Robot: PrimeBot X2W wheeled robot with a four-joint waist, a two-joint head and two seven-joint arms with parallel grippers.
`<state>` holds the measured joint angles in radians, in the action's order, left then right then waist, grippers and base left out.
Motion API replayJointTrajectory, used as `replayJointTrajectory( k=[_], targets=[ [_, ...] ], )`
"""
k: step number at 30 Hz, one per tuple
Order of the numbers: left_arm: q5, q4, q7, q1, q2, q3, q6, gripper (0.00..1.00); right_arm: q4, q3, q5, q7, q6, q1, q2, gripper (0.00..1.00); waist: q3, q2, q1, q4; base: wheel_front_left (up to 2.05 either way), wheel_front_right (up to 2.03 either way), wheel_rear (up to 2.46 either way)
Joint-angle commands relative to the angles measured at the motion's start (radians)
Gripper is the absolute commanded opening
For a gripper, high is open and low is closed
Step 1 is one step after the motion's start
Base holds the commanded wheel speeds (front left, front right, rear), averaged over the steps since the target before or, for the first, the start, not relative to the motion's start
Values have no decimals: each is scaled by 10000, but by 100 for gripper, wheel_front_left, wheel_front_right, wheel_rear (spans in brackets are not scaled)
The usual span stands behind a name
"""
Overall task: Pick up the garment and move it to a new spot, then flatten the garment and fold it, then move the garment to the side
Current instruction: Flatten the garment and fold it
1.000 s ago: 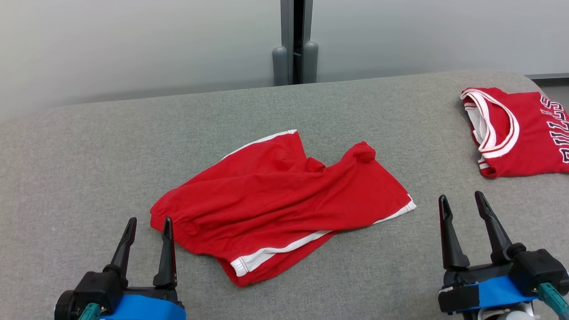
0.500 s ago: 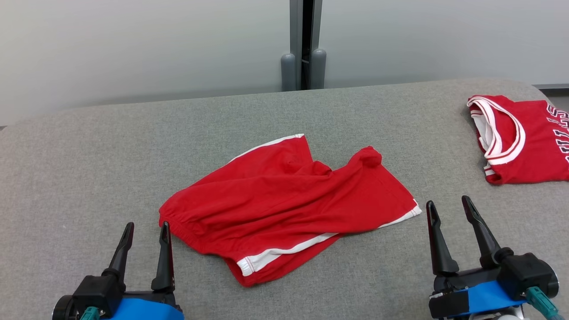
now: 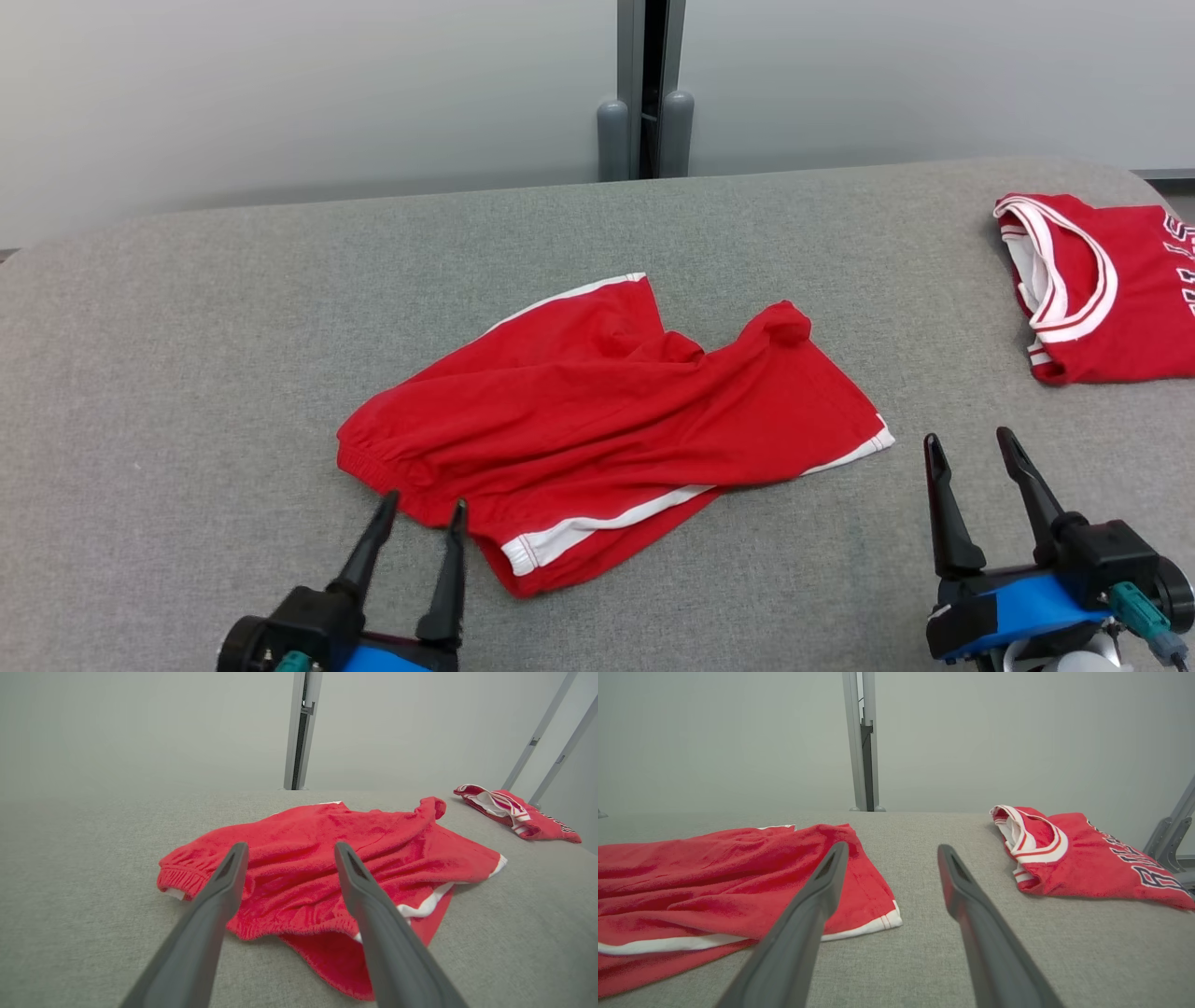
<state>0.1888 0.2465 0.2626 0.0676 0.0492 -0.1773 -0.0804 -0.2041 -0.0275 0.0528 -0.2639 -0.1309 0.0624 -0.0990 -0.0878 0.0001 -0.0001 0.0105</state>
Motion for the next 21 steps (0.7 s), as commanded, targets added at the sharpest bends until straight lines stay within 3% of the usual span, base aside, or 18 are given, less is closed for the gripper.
replayJointTrajectory(
  k=[1,8,21],
  targets=[
    [-34,157,28,-113,34,-412,-106,100,-292,-63,-108,3,7,344,-88,100,-118,-1,1,-44,0,0,0],
    [-95,767,30,-149,37,-1678,-343,100,-1524,-213,-237,3,7,1238,-300,100,-459,-1,1,-129,0,0,0],
    [134,1489,30,709,59,-2536,-500,100,-3995,12,-384,3,7,2542,-420,100,-996,-1,1,-214,0,0,0]
  ],
)
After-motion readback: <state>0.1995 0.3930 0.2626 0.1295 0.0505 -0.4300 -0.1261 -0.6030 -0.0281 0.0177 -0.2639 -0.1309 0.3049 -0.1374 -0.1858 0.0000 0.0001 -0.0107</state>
